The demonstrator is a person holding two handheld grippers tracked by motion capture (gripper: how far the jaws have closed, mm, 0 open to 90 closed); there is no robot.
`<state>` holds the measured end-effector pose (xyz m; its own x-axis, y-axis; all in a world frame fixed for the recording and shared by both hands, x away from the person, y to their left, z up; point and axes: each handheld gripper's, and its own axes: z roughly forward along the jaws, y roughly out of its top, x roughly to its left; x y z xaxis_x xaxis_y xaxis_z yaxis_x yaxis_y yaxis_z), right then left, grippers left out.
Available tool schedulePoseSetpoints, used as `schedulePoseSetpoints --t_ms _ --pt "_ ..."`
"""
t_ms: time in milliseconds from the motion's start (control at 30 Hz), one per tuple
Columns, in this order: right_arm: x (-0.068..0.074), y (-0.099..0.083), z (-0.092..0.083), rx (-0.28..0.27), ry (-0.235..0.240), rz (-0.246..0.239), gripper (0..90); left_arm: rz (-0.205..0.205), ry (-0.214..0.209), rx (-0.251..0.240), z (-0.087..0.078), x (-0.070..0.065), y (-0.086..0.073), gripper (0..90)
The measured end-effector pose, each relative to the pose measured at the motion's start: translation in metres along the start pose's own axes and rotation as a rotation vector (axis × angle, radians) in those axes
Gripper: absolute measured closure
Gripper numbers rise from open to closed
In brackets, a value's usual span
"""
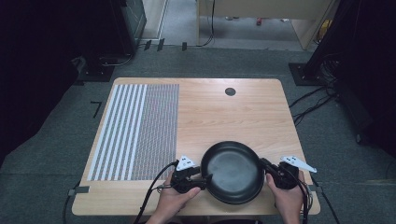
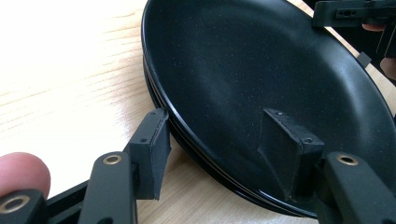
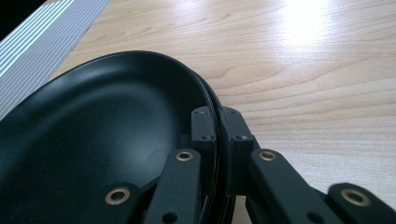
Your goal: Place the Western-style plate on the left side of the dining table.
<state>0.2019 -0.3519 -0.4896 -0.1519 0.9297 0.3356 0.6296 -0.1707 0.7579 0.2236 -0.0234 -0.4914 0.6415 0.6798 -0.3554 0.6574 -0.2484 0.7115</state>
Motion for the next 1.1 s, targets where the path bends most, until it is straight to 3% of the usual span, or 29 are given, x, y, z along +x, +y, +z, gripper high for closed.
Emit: schedulePoseSetpoints --t_ms 833,1100 --pt "-0.003 0.002 -0.001 0.018 0.056 0.035 88.1 -0.061 -0.040 -0.010 -0.001 0.008 0.001 45.4" --pt "-0.005 0.001 0.002 0.039 0.105 0.066 87.6 -0.087 -0.048 -0.022 -0.005 0.012 0.003 46.0"
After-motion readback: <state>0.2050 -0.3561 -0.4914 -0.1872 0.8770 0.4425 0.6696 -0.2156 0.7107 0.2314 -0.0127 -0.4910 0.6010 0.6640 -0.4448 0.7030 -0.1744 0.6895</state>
